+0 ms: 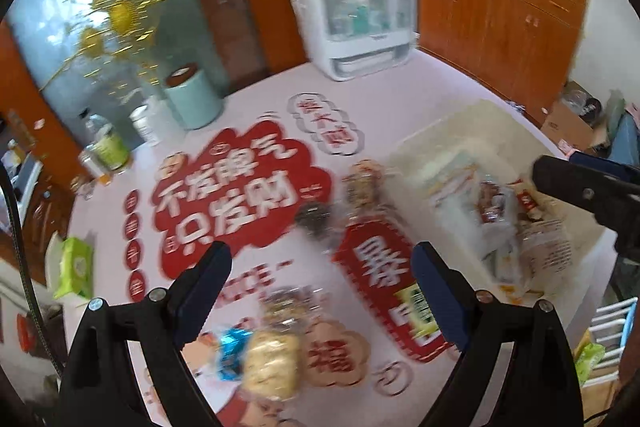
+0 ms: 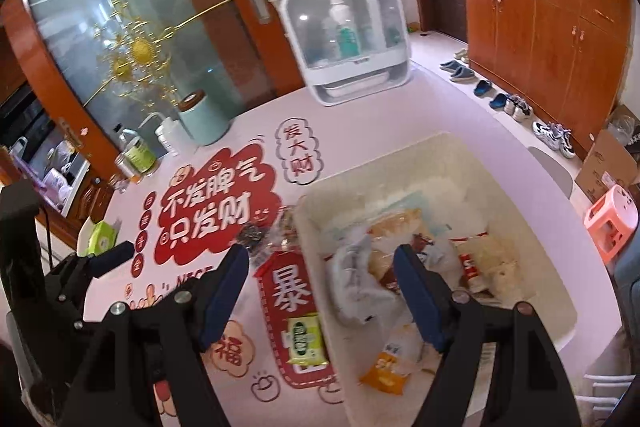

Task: Organize snacks
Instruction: 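Move both tools back over the remaining snacks, then grasp blue foil packet with left tool while right tool grasps clear cracker bag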

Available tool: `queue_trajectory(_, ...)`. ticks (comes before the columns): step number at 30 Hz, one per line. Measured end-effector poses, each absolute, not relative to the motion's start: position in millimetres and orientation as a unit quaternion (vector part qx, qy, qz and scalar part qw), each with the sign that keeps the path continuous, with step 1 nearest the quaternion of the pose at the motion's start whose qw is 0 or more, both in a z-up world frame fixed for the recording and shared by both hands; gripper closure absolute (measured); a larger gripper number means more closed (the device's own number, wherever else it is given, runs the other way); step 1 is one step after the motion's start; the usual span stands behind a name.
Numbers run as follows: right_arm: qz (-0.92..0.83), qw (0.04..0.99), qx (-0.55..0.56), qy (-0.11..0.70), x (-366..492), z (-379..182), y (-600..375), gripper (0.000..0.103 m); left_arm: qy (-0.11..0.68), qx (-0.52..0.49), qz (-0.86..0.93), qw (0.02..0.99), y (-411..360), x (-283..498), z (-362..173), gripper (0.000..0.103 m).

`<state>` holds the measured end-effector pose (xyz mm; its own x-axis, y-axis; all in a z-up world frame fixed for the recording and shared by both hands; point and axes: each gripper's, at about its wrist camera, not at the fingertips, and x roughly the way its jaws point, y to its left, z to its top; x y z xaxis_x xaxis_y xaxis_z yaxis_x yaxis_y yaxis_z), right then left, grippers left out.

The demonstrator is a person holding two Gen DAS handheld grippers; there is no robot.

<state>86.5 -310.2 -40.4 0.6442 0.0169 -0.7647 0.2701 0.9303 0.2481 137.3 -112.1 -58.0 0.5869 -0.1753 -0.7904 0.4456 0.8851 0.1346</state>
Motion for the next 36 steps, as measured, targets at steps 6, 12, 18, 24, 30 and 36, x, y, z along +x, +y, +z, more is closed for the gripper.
queue_trajectory(6,-0.039,0.893,0.155,0.421,88.0,-36.5,-267.4,0.027,0.415,0.156,-0.122,0.888,-42.5,139.1,-52.5,0.012)
queue_trajectory(12,0.001,0.881,0.145,0.449,101.1,-53.1,-215.0,0.027,0.432,0.149,-0.079,0.886,18.3,146.2,-68.0,0.012)
queue_trajectory(18,0.035,0.848,0.15,0.508,123.6,-101.0,-159.3,0.027,0.48,0.148,-0.067,0.862,57.9,161.3,-115.1,0.012)
queue_trajectory(24,0.045,0.816,0.146,0.558,137.3,-151.2,-120.2,0.027,0.526,0.16,-0.095,0.83,69.0,164.7,-163.5,0.012)
queue_trajectory(30,0.036,0.788,0.17,0.591,151.5,-189.3,-106.1,0.027,0.544,0.174,-0.109,0.814,69.2,169.8,-189.2,0.012)
queue_trajectory(36,0.012,0.761,0.197,0.618,167.4,-220.3,-100.4,0.027,0.557,0.17,-0.116,0.804,71.3,176.3,-202.5,0.012)
